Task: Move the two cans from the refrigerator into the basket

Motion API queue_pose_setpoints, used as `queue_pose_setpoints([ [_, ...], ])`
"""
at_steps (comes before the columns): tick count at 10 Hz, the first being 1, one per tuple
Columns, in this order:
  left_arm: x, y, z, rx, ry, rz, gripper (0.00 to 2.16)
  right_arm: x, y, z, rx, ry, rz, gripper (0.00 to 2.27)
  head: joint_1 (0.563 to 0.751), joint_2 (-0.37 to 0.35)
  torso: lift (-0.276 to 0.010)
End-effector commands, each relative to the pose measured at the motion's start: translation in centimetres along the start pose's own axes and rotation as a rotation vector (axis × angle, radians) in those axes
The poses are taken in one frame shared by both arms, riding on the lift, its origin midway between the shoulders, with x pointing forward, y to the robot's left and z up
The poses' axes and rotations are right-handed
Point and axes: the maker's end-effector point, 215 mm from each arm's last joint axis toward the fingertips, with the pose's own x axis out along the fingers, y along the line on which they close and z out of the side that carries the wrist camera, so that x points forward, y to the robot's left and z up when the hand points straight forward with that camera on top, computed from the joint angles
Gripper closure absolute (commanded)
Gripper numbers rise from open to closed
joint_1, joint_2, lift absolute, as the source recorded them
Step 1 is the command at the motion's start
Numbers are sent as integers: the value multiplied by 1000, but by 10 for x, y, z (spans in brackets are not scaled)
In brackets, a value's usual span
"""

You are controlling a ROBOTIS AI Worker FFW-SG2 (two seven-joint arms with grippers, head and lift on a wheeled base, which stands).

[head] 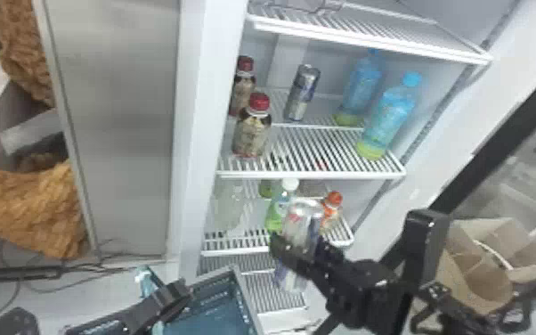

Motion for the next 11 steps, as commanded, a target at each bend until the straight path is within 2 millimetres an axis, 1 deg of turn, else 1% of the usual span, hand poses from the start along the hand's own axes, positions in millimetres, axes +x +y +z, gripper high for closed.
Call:
queue_pose_setpoints([
  [1, -2, 1, -1, -3, -3, 2, 1191, 7, 20, -23, 49, 53, 62, 1250, 695, -309, -31],
  [2, -1, 1, -1, -4, -4, 0, 1191, 8, 30, -36, 65, 90, 88, 1250, 695, -297, -31],
  [3, -1, 1, 0, -3, -6, 0, 1191, 11, 36, -52, 81, 137, 112, 1250, 695, -276, -31],
  [4, -2, 1, -1, -5, -6, 1, 1191, 13, 42, -73, 102, 198, 141, 1250, 695, -258, -31],
  [6, -2, 1, -1, -5, -6, 1, 1191, 15, 52, -102, 118, 299, 185, 1248, 695, -232, -31],
  [8, -3, 2, -1, -6, -9, 3, 1191, 23, 59, -117, 160, 347, 240, 1030, 695, -217, -31],
  [9, -3, 2, -1, -6, -9, 1, 1191, 24, 64, -128, 188, 379, 273, 754, 695, -206, -31],
  [10, -3, 2, -1, -6, -9, 1, 1191, 25, 65, -132, 196, 394, 291, 530, 695, -196, -31],
  [11, -3, 2, -1, -6, -9, 1, 1191, 25, 66, -129, 194, 390, 294, 432, 695, -192, -31],
])
